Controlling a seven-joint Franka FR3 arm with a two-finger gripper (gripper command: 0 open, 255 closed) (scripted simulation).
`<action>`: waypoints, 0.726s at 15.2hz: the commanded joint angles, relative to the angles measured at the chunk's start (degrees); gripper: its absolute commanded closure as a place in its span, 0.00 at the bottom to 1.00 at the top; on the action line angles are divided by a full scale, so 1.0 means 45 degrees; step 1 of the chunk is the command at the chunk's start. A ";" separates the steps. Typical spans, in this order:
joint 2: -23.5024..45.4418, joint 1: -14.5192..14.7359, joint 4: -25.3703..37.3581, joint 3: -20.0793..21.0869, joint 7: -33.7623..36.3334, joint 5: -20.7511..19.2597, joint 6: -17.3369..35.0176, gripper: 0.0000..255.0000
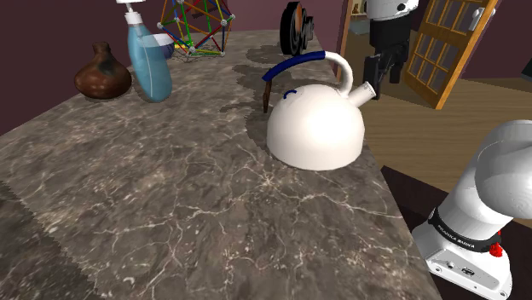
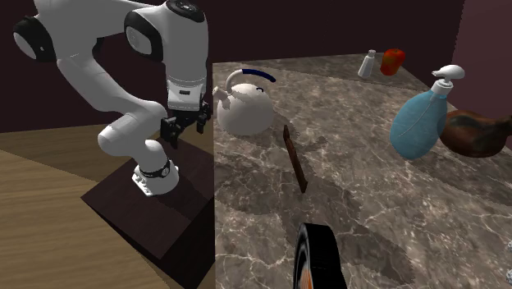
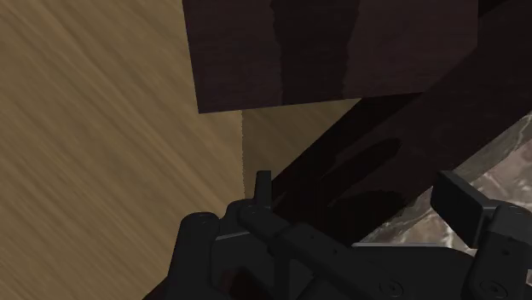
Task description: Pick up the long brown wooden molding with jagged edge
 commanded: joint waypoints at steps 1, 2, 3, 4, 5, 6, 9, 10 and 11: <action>0.0000 0.0000 0.0000 0.0000 0.0000 0.0000 0.0000 0.00; 0.0306 -0.0052 0.0200 0.0235 0.0565 0.0238 0.0196 0.00; 0.0622 -0.0116 0.0418 0.0469 0.1121 0.0459 0.0393 0.00; 0.0950 -0.0180 0.0652 0.0696 0.1673 0.0660 0.0588 0.00; 0.1288 -0.0251 0.0903 0.0918 0.2221 0.0841 0.0782 0.00; 0.1635 -0.0320 0.1171 0.1130 0.2767 0.0999 0.0972 0.00; 0.2726 -0.0554 0.2074 0.1737 0.4384 0.1352 0.1510 0.00; 0.3105 -0.0634 0.2407 0.1926 0.4919 0.1427 0.1676 0.00; 0.3490 -0.0721 0.2757 0.2112 0.5451 0.1482 0.1834 0.00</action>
